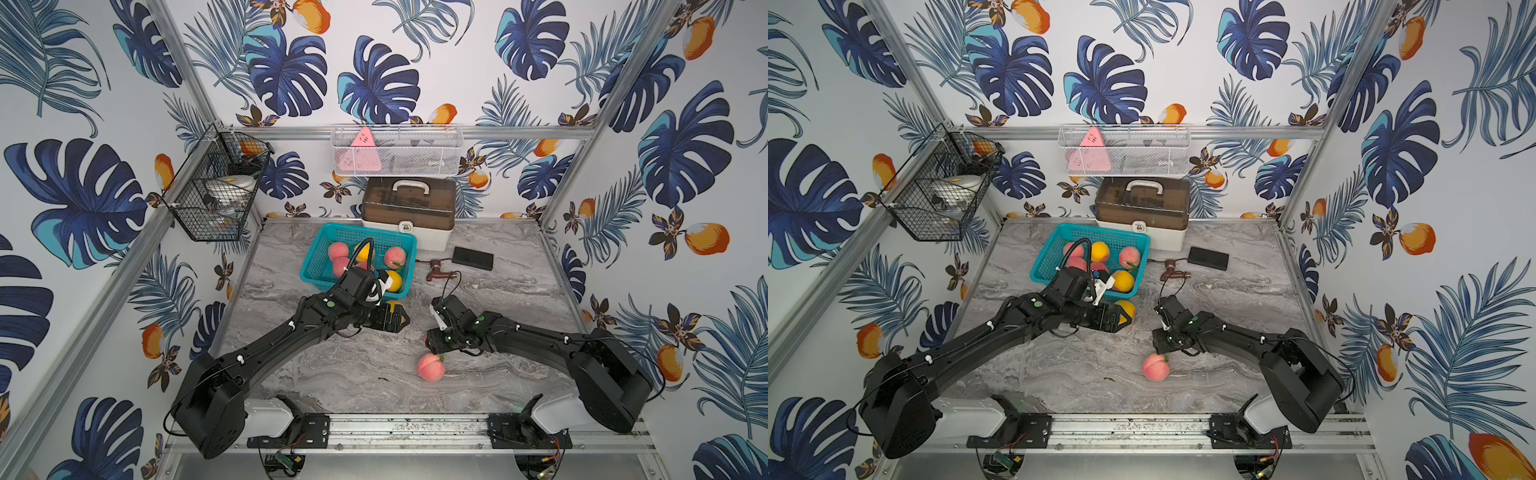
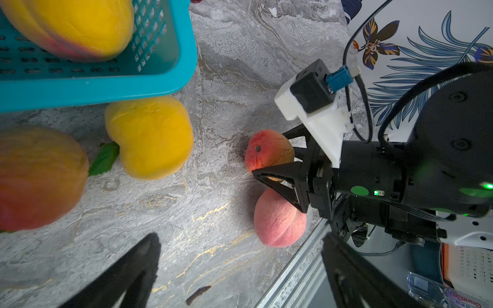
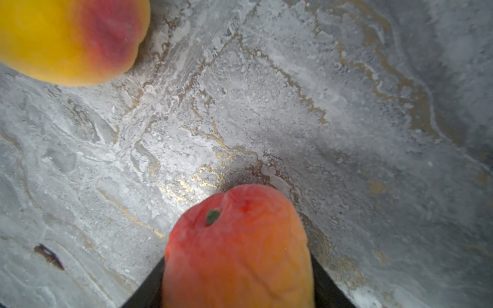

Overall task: Put the peaches into the basket
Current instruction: Pick up the peach from the center of the board, then place the peach in the basket.

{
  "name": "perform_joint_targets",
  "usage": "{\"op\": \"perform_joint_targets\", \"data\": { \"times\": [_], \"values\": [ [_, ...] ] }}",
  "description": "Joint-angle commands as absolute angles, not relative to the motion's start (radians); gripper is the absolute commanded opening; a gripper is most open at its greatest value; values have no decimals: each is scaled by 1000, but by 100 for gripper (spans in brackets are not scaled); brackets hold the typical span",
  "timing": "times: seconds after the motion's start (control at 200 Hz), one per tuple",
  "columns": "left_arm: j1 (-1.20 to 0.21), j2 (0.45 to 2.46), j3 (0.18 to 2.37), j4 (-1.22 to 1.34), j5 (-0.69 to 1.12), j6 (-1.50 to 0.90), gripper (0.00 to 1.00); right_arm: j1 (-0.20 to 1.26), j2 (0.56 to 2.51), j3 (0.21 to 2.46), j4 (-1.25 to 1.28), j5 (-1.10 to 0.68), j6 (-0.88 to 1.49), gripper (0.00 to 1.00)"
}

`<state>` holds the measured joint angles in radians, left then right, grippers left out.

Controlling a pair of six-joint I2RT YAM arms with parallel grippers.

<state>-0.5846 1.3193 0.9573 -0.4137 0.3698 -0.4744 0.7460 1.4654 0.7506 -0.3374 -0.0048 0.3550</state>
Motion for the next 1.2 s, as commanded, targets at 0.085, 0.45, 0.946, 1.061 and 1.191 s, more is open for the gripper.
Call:
{"op": "perform_joint_targets", "data": {
  "times": [0.085, 0.45, 0.946, 1.061, 1.191],
  "values": [
    [-585, 1321, 983, -428, 380, -477, 98, 747, 1412, 764, -333, 12, 334, 45],
    [-584, 1304, 994, -433, 402, -502, 98, 747, 1316, 744, -264, -6, 297, 43],
    [-583, 1315, 1025, -349, 555, -606, 98, 761, 1081, 631, -31, -178, 115, 45],
    [-584, 1315, 1032, -352, 570, -607, 98, 768, 1055, 606, 6, -203, 93, 45],
    [-584, 1319, 1024, -321, 603, -628, 98, 771, 1032, 575, 54, -207, 69, 47]
  ]
}}
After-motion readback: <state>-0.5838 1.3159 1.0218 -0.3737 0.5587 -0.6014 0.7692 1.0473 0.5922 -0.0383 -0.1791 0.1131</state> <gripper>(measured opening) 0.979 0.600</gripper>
